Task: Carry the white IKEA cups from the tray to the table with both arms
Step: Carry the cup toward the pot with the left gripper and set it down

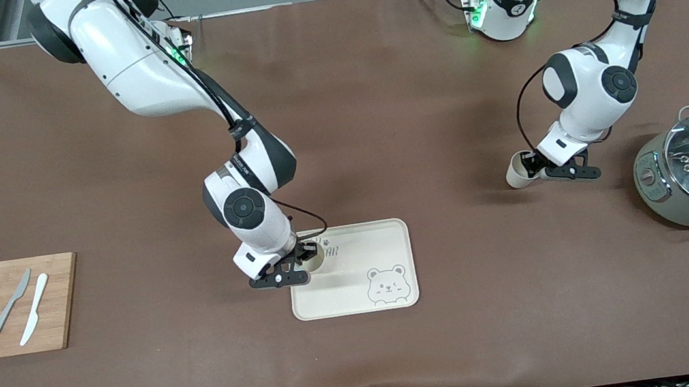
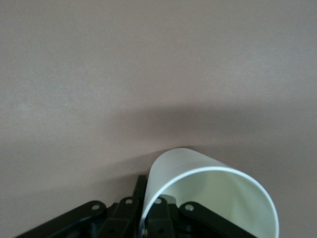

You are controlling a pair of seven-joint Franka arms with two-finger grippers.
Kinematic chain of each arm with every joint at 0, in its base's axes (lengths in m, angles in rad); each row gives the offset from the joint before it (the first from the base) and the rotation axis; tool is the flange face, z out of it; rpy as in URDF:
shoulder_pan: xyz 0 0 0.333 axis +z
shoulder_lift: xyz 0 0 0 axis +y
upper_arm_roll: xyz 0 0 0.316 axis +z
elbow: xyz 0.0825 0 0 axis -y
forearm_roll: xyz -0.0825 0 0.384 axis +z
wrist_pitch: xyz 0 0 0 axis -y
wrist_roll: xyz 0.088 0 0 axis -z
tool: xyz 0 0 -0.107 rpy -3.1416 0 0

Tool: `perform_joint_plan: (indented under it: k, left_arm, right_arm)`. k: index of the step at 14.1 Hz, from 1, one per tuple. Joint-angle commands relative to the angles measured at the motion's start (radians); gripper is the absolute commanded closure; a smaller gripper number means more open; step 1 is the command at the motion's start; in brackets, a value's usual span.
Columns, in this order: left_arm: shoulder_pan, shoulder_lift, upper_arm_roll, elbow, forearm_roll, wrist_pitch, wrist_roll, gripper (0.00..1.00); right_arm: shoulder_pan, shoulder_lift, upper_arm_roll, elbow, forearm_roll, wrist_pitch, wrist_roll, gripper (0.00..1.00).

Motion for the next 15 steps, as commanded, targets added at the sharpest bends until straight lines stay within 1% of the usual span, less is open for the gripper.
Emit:
perform_joint_plan:
  k: [1, 2, 4, 5, 6, 7, 8, 10, 11, 12, 14, 15]
  left_arm:
    - [0.007, 0.027, -0.001, 0.011, -0.025, 0.005, 0.01, 1.0]
    - [0.015, 0.028, -0.001, 0.008, -0.025, 0.005, 0.01, 1.0]
    - [0.067, 0.013, -0.003, -0.028, -0.025, 0.003, 0.034, 1.0]
    - [0.076, 0.005, -0.003, -0.042, -0.025, 0.003, 0.059, 1.0]
    - [0.09, 0.002, -0.003, -0.053, -0.025, 0.003, 0.074, 1.0]
    - [0.095, 0.001, -0.003, -0.059, -0.025, 0.005, 0.077, 1.0]
    - [0.096, 0.001, -0.003, -0.059, -0.025, 0.003, 0.079, 1.0]
    - [0.096, 0.001, -0.003, -0.059, -0.025, 0.003, 0.08, 1.0]
    - [0.093, 0.001, -0.003, -0.056, -0.025, 0.003, 0.087, 0.88]
    - [0.092, 0.002, -0.003, -0.053, -0.025, 0.003, 0.099, 0.01]
    - [0.093, -0.028, -0.003, -0.052, -0.025, -0.006, 0.097, 0.0]
    - [0.092, -0.051, -0.003, -0.041, -0.025, -0.021, 0.084, 0.0]
  right_arm:
    - [0.011, 0.011, -0.003, 0.02, -0.014, -0.001, 0.003, 1.0]
    - [0.009, 0.01, -0.003, 0.02, -0.014, -0.001, 0.006, 1.0]
    - [0.005, -0.004, 0.0, 0.041, 0.0, -0.019, 0.003, 1.0]
    - [-0.005, -0.018, 0.003, 0.046, 0.006, -0.034, 0.0, 1.0]
    - [-0.012, -0.027, 0.006, 0.053, 0.007, -0.086, -0.002, 1.0]
    - [-0.023, -0.028, 0.006, 0.085, 0.006, -0.149, -0.009, 1.0]
    - [-0.04, -0.03, 0.006, 0.124, 0.007, -0.212, -0.054, 1.0]
    - [-0.095, -0.07, 0.006, 0.141, 0.018, -0.281, -0.19, 1.0]
    - [-0.122, -0.096, 0.008, 0.136, 0.039, -0.284, -0.265, 1.0]
    - [-0.152, -0.117, 0.006, 0.132, 0.058, -0.304, -0.333, 1.0]
    - [-0.213, -0.151, 0.006, 0.13, 0.066, -0.391, -0.446, 1.0]
    - [-0.236, -0.177, 0.005, 0.118, 0.066, -0.412, -0.491, 1.0]
